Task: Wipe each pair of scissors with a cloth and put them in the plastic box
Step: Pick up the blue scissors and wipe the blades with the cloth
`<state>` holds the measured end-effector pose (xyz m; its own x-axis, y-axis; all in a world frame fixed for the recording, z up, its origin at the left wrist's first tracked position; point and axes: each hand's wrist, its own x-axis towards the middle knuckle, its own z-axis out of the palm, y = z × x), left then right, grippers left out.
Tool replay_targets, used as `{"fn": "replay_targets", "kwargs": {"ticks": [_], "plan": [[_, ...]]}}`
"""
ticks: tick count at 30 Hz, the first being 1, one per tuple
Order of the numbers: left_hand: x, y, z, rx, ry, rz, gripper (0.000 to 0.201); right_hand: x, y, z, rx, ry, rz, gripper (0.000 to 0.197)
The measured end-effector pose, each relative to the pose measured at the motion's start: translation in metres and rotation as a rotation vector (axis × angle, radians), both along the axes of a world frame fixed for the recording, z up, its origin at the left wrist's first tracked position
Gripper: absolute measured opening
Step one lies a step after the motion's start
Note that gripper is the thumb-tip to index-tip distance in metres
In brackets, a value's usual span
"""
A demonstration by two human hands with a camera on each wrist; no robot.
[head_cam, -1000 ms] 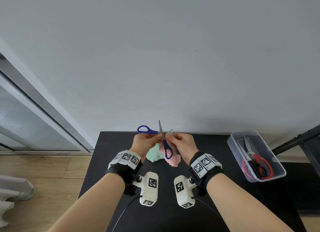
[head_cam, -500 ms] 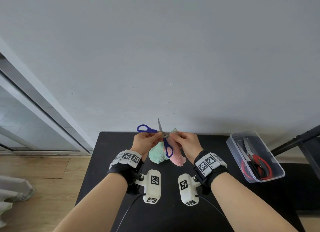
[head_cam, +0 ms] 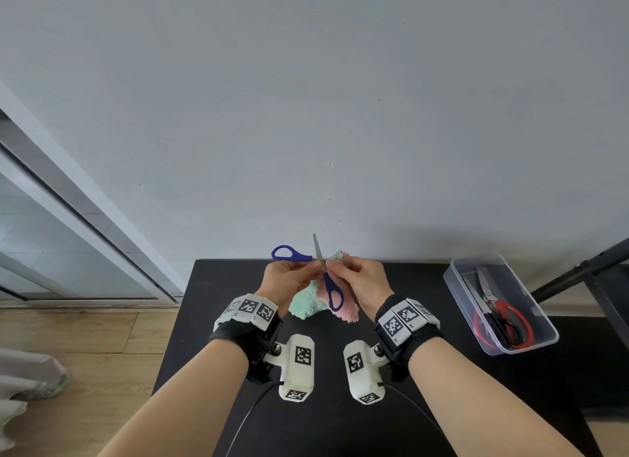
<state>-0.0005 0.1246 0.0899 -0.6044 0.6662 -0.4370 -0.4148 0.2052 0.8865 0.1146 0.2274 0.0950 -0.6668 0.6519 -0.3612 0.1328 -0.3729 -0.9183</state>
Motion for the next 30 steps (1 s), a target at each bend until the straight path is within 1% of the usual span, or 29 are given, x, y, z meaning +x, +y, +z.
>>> {"fn": "replay_targets", "kwargs": {"ticks": [2,5,9,12,15,18,21,23,26,28,30], "plan": [[-0.002,0.0,0.002,-0.008,0.032,-0.008,0.023,0.001,0.001,-0.001,0.043,-0.028,0.017,0.016],[-0.003,0.0,0.004,-0.026,0.054,-0.012,0.018,0.002,0.005,-0.001,0.076,-0.059,0.047,0.008],[-0.002,-0.002,0.005,-0.021,0.046,0.001,0.011,0.004,0.011,-0.003,0.114,-0.081,0.074,0.005],[-0.001,-0.001,0.006,-0.02,0.057,0.01,0.009,0.006,0.015,-0.004,0.127,-0.082,0.078,0.006],[-0.001,-0.001,0.006,-0.014,0.043,0.009,0.004,0.008,0.02,-0.003,0.128,-0.084,0.096,0.012],[-0.004,-0.002,0.007,-0.017,0.01,0.025,0.005,0.009,0.027,-0.002,0.139,-0.088,0.103,0.01],[-0.012,-0.008,0.008,-0.029,-0.031,0.107,0.002,0.016,0.04,-0.002,0.087,-0.068,0.033,0.008],[-0.017,-0.014,0.009,-0.03,-0.066,0.121,0.004,0.02,0.047,0.001,0.025,-0.029,0.065,0.006],[-0.015,-0.017,0.011,-0.041,-0.104,0.042,0.003,0.016,0.048,0.007,-0.056,0.019,0.12,0.006],[-0.012,-0.015,0.013,-0.056,-0.091,0.001,0.002,0.01,0.047,0.01,-0.083,0.035,0.126,0.007],[-0.011,-0.013,0.013,-0.06,-0.063,-0.026,0.006,0.007,0.044,0.012,-0.121,0.056,0.139,0.008]]}}
